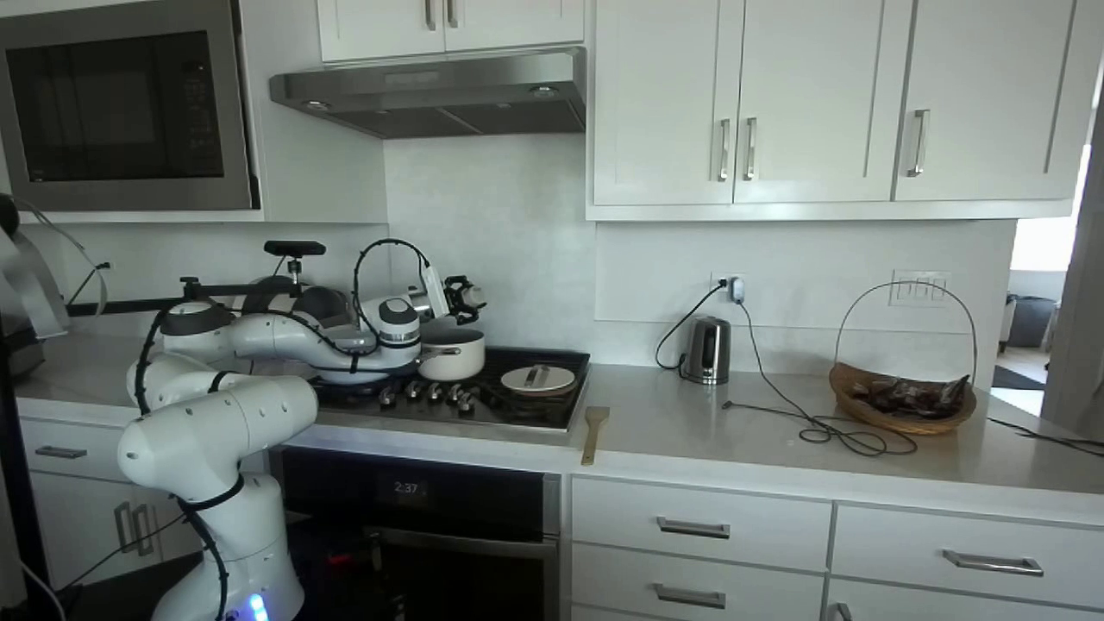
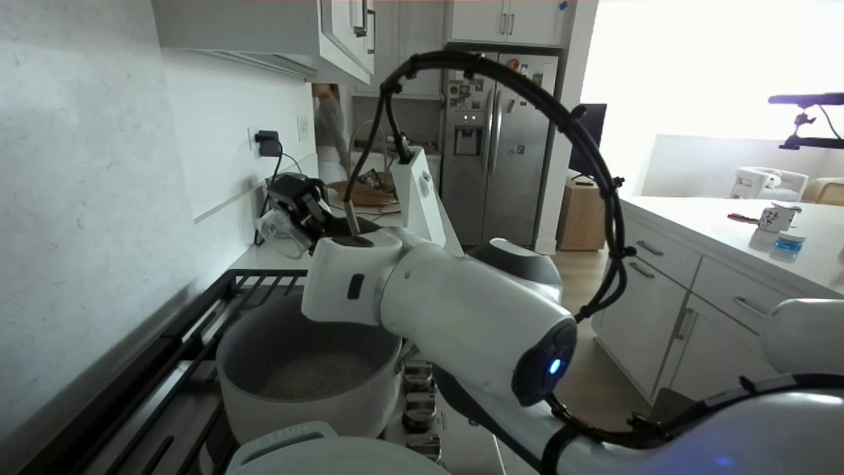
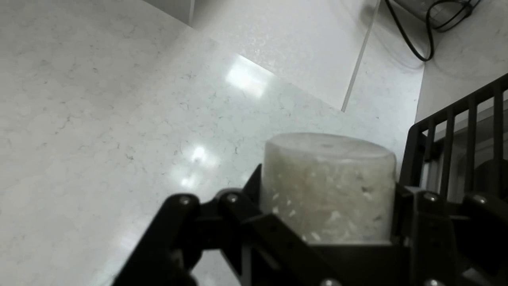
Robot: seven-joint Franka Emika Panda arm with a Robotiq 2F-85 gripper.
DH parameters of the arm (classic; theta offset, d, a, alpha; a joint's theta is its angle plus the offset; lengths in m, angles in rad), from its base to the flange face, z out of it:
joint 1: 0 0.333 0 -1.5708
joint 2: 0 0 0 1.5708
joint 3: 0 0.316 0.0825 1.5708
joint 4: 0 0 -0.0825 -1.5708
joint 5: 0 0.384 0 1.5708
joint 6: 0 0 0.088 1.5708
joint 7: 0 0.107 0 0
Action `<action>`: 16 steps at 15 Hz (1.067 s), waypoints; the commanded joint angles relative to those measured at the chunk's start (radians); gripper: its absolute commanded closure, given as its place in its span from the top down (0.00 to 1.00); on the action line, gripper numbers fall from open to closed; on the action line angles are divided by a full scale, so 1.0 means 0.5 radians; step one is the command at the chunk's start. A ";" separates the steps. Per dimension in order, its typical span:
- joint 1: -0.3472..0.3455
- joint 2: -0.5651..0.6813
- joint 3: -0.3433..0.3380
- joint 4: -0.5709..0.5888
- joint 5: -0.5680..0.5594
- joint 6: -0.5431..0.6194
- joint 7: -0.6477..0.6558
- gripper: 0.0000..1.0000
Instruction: Empty the cup into the pot
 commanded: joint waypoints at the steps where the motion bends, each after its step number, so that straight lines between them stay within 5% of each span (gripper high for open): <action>1: -0.027 0.000 -0.015 0.021 0.050 0.023 -0.065 0.32; 9: -0.108 0.000 -0.013 0.291 0.288 0.023 -0.889 0.32; 16: -0.107 0.000 0.037 0.195 0.430 0.033 -1.026 0.32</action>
